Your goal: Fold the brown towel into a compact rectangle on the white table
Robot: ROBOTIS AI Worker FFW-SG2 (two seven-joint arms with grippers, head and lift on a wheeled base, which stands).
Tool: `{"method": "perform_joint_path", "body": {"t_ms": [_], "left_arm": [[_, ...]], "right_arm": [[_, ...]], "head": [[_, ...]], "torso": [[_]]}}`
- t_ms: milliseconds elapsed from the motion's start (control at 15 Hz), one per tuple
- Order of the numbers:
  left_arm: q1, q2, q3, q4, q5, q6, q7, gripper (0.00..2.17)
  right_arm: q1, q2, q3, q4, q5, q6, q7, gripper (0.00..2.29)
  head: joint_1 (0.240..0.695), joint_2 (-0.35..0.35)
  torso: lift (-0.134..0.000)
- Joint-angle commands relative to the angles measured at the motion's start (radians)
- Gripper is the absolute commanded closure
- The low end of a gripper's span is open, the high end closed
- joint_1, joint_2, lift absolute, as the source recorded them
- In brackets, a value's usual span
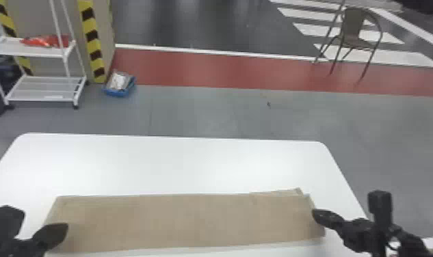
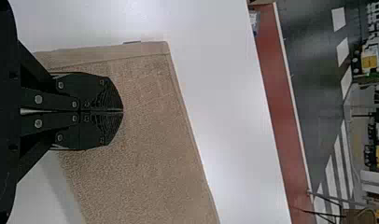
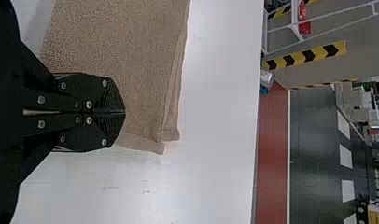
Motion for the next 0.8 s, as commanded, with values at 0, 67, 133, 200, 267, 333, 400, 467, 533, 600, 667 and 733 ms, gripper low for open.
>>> {"method": "perform_joint_path", "body": {"t_ms": [0,67,133,200,267,333,400,467,533,600,667,733], "left_arm": [[0.009,0.000,0.029,-0.007,0.028,-0.069,0.001,1.39],[0.011,-0.003,0.048,-0.004,0.030,-0.085,0.002,1.18],[0.008,-0.003,0.056,-0.003,0.033,-0.085,0.004,1.04],[-0.003,-0.003,0.063,0.007,0.036,-0.082,0.004,1.04],[-0.025,-0.002,0.066,0.022,0.038,-0.057,0.002,0.76],[-0.051,0.000,0.071,0.037,0.039,-0.005,-0.001,0.65],[-0.081,0.001,0.071,0.057,0.045,0.053,-0.007,0.65],[-0.107,0.003,0.071,0.079,0.044,0.090,-0.015,0.65],[-0.132,0.003,0.066,0.096,0.039,0.124,-0.022,0.65],[-0.156,0.003,0.060,0.111,0.032,0.170,-0.026,0.65],[-0.169,0.004,0.056,0.114,0.028,0.195,-0.026,0.65],[-0.175,0.006,0.052,0.114,0.025,0.219,-0.027,0.65]], "right_arm": [[0.012,0.011,-0.026,-0.036,-0.023,0.014,0.000,1.25],[0.015,0.014,-0.036,-0.045,-0.028,0.017,0.000,1.21],[0.015,0.020,-0.042,-0.051,-0.028,0.017,0.000,0.96],[0.016,0.021,-0.046,-0.057,-0.028,0.014,0.000,0.69],[0.016,0.023,-0.046,-0.060,-0.028,0.014,0.002,0.46],[0.016,0.024,-0.046,-0.060,-0.028,0.011,0.000,0.39],[0.016,0.024,-0.046,-0.060,-0.028,0.005,0.000,0.39],[0.016,0.026,-0.042,-0.060,-0.028,0.001,0.000,0.39],[0.016,0.026,-0.044,-0.059,-0.028,-0.002,0.000,0.39],[0.016,0.026,-0.044,-0.060,-0.028,-0.005,0.000,0.39],[0.016,0.027,-0.046,-0.059,-0.031,-0.008,0.000,0.39],[0.020,0.026,-0.046,-0.059,-0.034,-0.014,0.000,0.39]], "head": [[0.695,-0.194],[0.695,-0.191],[0.695,-0.189],[0.695,-0.187],[0.695,-0.182],[0.695,-0.177],[0.695,-0.165],[0.695,-0.158],[0.695,-0.152],[0.695,-0.145],[0.695,-0.137],[0.695,-0.134]], "torso": [[0.000],[0.000],[0.000],[0.000],[0.000],[0.000],[0.000],[0.000],[0.000],[0.000],[0.000],[0.000]]}}
